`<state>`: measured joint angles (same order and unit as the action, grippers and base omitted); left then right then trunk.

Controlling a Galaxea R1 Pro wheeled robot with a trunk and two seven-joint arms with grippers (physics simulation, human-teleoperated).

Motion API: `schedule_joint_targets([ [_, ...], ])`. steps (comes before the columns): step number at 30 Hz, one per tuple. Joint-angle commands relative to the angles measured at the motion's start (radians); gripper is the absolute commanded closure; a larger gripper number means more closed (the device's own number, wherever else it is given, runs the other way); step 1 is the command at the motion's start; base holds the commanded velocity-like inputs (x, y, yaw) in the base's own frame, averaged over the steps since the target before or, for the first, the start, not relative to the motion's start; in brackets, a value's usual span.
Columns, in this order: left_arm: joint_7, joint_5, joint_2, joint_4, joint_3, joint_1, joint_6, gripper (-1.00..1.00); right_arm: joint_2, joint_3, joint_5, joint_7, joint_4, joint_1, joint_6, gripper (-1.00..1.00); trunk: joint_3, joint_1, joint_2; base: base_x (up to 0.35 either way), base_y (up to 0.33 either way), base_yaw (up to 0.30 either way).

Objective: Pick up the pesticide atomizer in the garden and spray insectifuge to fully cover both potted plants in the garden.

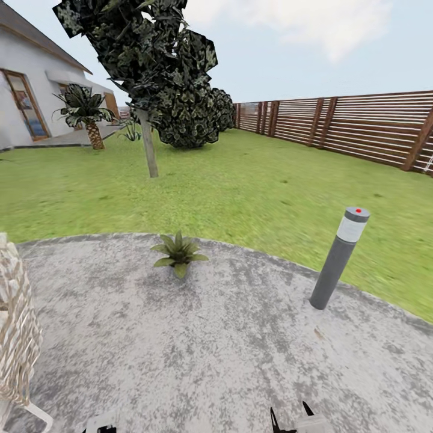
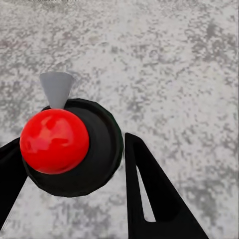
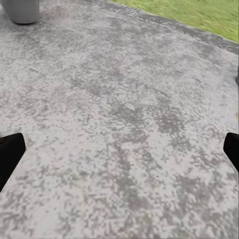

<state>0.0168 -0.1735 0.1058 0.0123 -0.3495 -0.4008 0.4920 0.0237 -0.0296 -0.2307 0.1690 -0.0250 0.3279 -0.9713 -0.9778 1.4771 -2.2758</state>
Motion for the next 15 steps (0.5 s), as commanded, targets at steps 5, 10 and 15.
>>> schedule_joint_targets([
  [5, 0.003, -0.011, 0.000, -0.001, -0.008, -0.001, 0.003, 1.00, 0.000, -0.003, -0.008, 0.010, 0.000, 0.000, -0.001, -1.00, -0.001, 0.000, 0.000, 0.318, 0.000, 0.279],
  [10, 0.002, -0.011, 0.000, -0.002, -0.008, 0.000, 0.003, 1.00, 0.000, -0.003, -0.008, 0.010, 0.000, 0.000, -0.001, -1.00, -0.001, 0.000, 0.000, 0.337, 0.000, 0.244],
  [15, 0.002, -0.011, 0.000, -0.002, -0.007, -0.001, 0.003, 1.00, -0.001, -0.003, -0.008, 0.010, 0.000, 0.000, -0.001, -1.00, -0.001, 0.000, 0.000, 0.337, -0.042, 0.039],
])
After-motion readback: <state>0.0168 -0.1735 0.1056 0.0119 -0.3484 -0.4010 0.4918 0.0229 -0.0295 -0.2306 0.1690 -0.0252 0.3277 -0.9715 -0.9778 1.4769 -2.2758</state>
